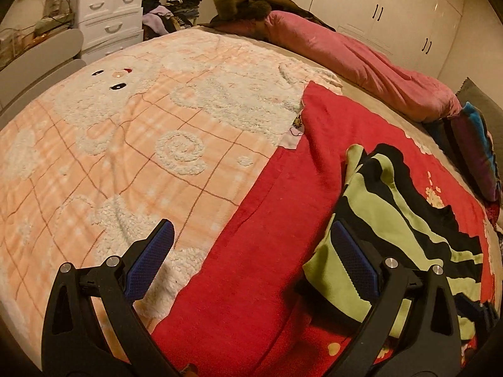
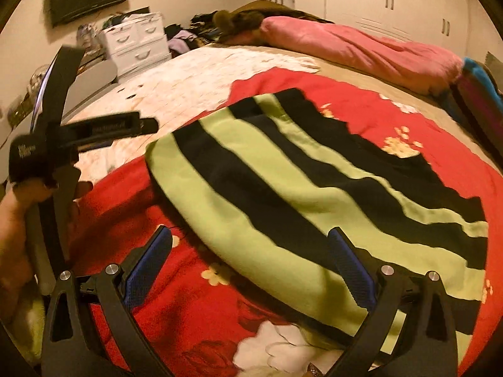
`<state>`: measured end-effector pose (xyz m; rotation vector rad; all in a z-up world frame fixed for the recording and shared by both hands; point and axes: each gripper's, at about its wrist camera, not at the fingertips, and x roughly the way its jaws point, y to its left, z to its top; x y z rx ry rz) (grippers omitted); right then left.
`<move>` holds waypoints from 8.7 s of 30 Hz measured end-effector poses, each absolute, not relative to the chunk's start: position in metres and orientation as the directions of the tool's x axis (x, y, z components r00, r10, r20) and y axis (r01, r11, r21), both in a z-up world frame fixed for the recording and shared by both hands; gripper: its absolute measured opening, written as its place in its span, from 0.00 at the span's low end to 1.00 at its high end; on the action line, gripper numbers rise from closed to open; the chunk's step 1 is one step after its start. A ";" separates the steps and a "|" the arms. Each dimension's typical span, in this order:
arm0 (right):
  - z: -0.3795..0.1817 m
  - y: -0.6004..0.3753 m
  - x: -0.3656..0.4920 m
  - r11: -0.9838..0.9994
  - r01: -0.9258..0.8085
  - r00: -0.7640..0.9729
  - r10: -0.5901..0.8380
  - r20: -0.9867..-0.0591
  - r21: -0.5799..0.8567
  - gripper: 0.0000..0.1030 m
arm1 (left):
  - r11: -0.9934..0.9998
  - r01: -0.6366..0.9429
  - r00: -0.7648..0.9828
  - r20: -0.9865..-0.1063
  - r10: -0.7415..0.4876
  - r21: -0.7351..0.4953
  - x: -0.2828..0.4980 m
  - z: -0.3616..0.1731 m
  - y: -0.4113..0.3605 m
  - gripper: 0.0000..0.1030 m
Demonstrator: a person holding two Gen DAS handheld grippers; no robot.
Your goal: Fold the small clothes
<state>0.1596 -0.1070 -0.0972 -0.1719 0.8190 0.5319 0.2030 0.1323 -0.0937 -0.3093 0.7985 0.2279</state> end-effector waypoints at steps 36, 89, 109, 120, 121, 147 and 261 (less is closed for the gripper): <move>-0.140 -0.073 0.187 0.815 -0.562 0.633 0.310 -0.709 -0.146 0.40 | 0.862 -0.064 0.469 -0.778 -0.418 -0.502 0.324 -0.127 0.072 0.43; -0.113 -0.306 0.095 0.908 -0.274 0.591 0.420 -0.689 0.318 0.29 | 0.929 0.193 0.558 -0.743 -0.370 -0.317 0.199 -0.054 -0.116 0.56; -0.028 -0.398 0.142 0.901 -0.149 0.690 0.390 -0.610 0.407 0.78 | 0.970 0.189 0.650 -0.722 -0.238 -0.151 0.173 -0.074 -0.095 0.74; -0.065 -0.381 0.240 0.854 -0.062 0.493 0.477 -0.728 0.517 0.79 | 0.961 0.269 0.667 -0.707 -0.234 -0.064 0.165 -0.075 -0.116 0.74; -0.069 -0.379 0.245 0.856 -0.056 0.484 0.473 -0.736 0.514 0.79 | 0.959 0.276 0.665 -0.708 -0.236 -0.060 0.165 -0.075 -0.117 0.74; -0.053 -0.374 0.215 0.945 -0.178 0.597 0.325 -0.733 0.274 0.11 | 0.955 0.276 0.629 -0.729 -0.268 -0.113 0.175 -0.086 -0.111 0.74; -0.097 -0.288 0.226 0.843 -0.326 0.510 0.538 -0.671 0.428 0.41 | 0.936 0.224 0.617 -0.705 -0.351 -0.270 0.195 -0.079 -0.049 0.32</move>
